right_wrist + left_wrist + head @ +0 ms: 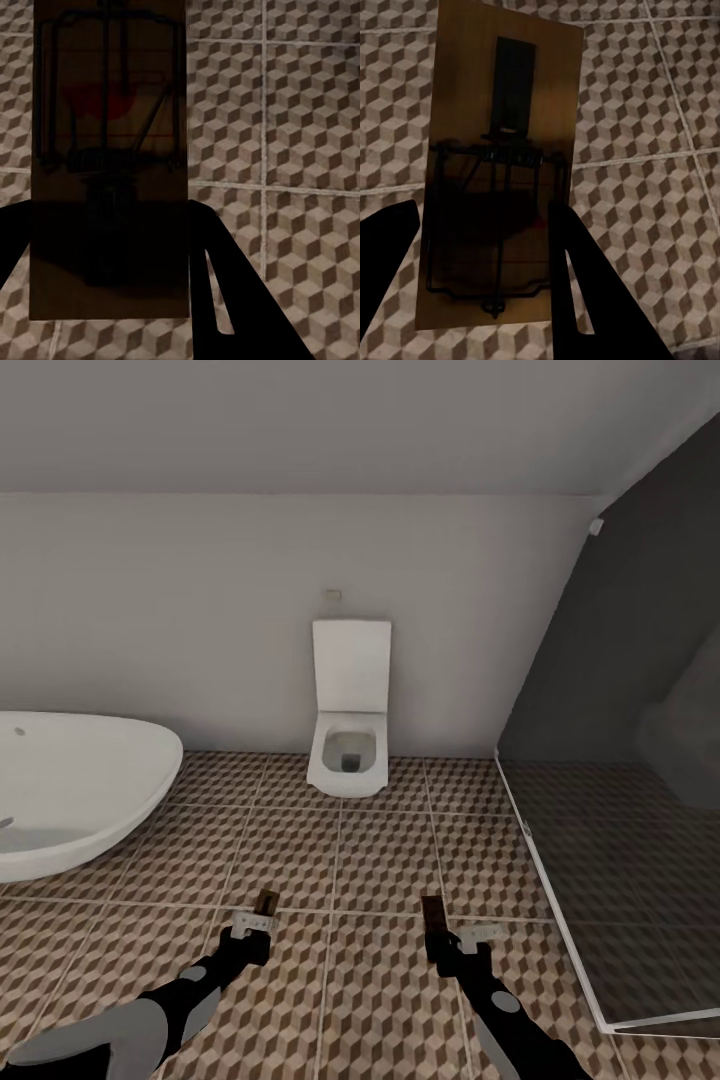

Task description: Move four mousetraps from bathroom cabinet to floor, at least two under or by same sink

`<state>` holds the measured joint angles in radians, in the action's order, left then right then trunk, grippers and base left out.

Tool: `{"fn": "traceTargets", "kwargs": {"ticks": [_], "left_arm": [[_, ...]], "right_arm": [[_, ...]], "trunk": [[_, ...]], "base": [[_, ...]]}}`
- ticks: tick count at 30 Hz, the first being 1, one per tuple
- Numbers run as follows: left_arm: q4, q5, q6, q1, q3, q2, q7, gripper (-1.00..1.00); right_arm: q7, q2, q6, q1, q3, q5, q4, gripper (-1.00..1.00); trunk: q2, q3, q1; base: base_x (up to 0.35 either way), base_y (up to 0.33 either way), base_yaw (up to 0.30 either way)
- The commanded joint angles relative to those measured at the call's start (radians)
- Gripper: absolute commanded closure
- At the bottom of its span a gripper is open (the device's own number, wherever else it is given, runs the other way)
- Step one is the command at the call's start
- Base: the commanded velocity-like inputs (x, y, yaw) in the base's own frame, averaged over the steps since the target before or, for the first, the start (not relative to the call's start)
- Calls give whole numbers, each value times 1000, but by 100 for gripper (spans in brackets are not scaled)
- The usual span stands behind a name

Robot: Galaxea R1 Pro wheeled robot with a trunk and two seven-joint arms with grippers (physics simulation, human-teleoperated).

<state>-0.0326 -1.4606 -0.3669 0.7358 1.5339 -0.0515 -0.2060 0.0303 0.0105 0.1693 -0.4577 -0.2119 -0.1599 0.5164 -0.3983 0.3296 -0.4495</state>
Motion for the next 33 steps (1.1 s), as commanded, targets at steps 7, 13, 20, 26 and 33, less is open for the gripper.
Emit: {"fn": "traceTargets", "kwargs": {"ticks": [7,13,20,26,33], "left_arm": [[-1,-10,-1,0,6,-1,-3,100],[0,-10,-1,0,6,-1,-3,100],[0,-10,-1,0,8,-1,-1,100],[0,-10,0,-1,8,-1,-1,100],[0,-10,0,-1,8,0,-1,100]], "right_arm": [[-51,0,4,-1,-6,-13,-1,100],[-56,0,4,-1,-6,-13,-1,100],[-59,2,-11,-1,-7,-13,-2,100],[-66,24,-61,-1,-6,-13,-5,100],[-91,37,-75,-1,-7,-13,-7,100]], "trunk": [[-2,2,-1],[-2,2,-1],[-2,2,-1],[-2,2,-1],[-2,2,-1]], "base": [[180,0,0],[321,0,0],[321,0,0],[317,0,0],[310,0,0]]}}
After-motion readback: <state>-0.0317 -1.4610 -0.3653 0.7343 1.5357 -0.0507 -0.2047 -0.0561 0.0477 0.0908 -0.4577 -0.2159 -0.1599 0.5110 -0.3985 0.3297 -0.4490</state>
